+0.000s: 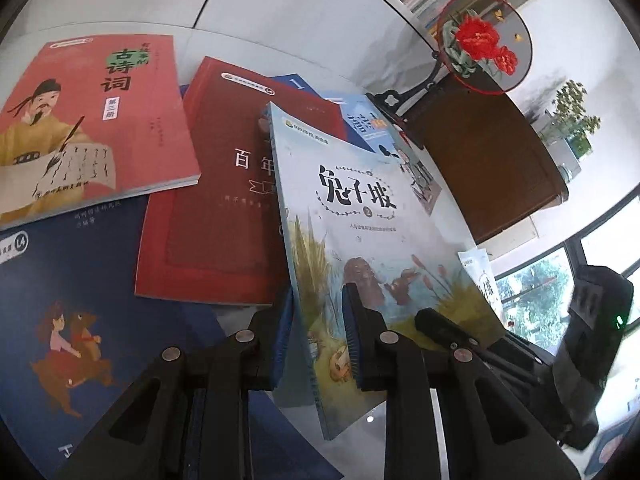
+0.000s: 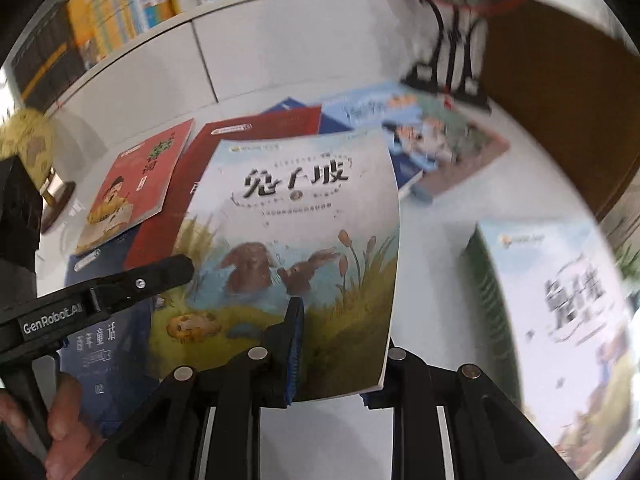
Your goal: Organize books
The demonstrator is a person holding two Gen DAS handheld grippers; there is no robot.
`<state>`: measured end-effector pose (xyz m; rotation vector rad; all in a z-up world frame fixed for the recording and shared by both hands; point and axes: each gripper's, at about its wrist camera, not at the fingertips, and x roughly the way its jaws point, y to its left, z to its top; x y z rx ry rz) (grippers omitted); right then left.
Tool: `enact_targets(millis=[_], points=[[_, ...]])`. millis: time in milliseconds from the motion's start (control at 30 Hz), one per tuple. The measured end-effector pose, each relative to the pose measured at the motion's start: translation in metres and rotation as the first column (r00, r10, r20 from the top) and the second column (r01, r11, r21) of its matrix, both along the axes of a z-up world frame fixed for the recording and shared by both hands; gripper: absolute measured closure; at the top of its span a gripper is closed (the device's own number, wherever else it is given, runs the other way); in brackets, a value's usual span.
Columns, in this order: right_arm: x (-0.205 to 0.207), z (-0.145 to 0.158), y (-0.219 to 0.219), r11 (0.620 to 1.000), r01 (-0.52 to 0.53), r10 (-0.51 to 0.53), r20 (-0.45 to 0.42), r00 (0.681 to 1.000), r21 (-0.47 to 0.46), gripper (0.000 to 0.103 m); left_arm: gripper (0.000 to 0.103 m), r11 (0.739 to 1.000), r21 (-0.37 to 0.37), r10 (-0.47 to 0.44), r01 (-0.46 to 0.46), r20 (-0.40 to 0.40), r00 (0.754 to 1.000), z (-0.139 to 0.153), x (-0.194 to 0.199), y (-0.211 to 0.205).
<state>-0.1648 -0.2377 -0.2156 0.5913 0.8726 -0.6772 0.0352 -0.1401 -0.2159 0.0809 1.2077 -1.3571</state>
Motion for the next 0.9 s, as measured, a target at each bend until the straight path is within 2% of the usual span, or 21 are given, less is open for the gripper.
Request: enact_targets(millis=[67,100,200,300,367,433,567,667,700,800,833,900], points=[[-0.006,-0.004,-0.012,0.998,-0.011,0.009,0.030,1.000,0.062,0.072,0.082,1.000,-0.002,-0.020,0.019,-0.031,0.999,-0.003,0.004,-0.002],[-0.008,-0.010,-0.022,0.993,-0.025,0.020,0.041,0.999,0.117,0.060,0.082,1.000,-0.004,-0.029,0.029,-0.049,0.998,-0.004,0.007,-0.003],[-0.010,-0.015,-0.034,0.990,-0.051,0.046,0.037,0.998,0.130,0.054,0.082,0.998,-0.008,-0.054,0.054,-0.045,0.998,-0.004,0.006,-0.004],[-0.007,-0.012,-0.038,0.989,-0.089,0.087,0.028,0.996,0.118,0.054,0.080,0.998,-0.004,-0.059,0.058,-0.019,0.998,-0.002,0.002,-0.005],[-0.003,-0.006,-0.032,0.992,-0.111,0.111,0.002,0.994,0.053,0.059,0.080,0.999,0.005,-0.043,0.043,-0.011,0.999,-0.001,0.000,-0.005],[0.003,0.006,-0.017,0.987,-0.146,0.145,-0.027,0.989,-0.062,0.074,0.080,1.000,0.011,-0.022,0.022,-0.012,1.000,-0.001,-0.001,-0.006],[0.015,0.020,0.005,0.958,-0.199,0.176,-0.124,0.977,-0.207,0.078,0.080,0.998,0.014,0.059,-0.058,-0.096,0.994,-0.005,0.004,-0.001],[0.026,0.035,0.032,0.895,-0.272,0.214,-0.195,0.957,-0.353,0.079,0.080,0.992,0.028,0.129,-0.126,-0.141,0.982,-0.006,0.005,0.003],[0.028,0.037,0.035,0.885,-0.284,0.222,-0.202,0.954,-0.369,0.080,0.079,0.989,0.031,0.147,-0.144,-0.144,0.979,-0.006,0.003,0.003],[0.036,0.028,0.031,0.892,-0.304,0.238,-0.222,0.945,-0.334,0.080,0.078,0.984,0.037,0.180,-0.176,-0.138,0.974,-0.004,-0.001,0.004],[0.035,0.023,0.023,0.906,-0.295,0.233,-0.223,0.947,-0.304,0.080,0.078,0.982,0.044,0.186,-0.181,-0.146,0.972,-0.003,-0.002,0.006],[0.026,0.020,0.002,0.952,-0.250,0.224,-0.152,0.963,-0.178,0.080,0.078,0.981,0.070,0.189,-0.180,-0.173,0.966,-0.006,-0.005,0.012]])
